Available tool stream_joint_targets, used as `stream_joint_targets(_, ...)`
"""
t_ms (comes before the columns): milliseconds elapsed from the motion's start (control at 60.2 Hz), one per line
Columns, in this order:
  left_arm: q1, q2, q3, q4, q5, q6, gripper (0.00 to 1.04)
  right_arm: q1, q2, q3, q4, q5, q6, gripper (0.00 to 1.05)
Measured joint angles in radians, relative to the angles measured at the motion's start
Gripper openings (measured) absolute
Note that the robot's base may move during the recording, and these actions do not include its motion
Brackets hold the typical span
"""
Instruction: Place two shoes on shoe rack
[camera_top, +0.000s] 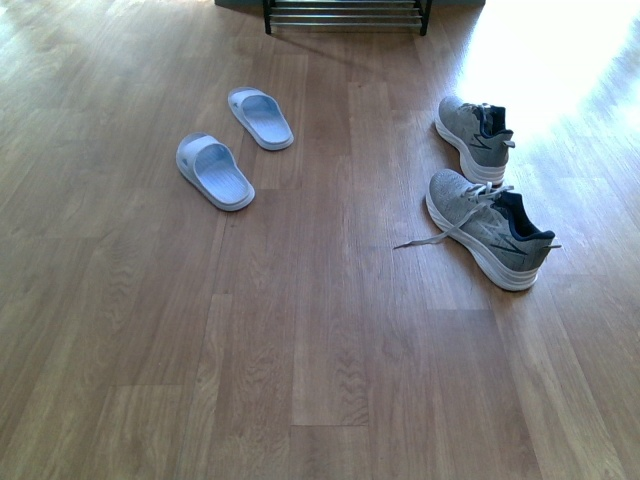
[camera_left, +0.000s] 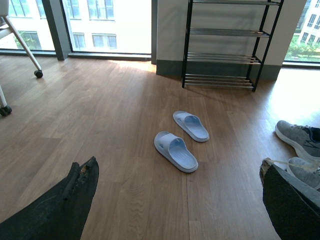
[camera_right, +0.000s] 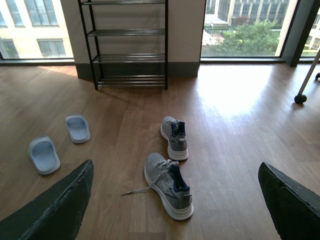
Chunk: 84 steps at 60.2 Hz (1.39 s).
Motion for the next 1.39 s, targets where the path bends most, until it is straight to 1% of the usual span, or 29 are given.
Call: stream_joint_targets(1394, 0.000, 0.000, 0.000, 0.000, 0.000, 0.000, 0.95, 0.000, 0.000, 0.000, 0.000, 0.000, 0.000, 0.96)
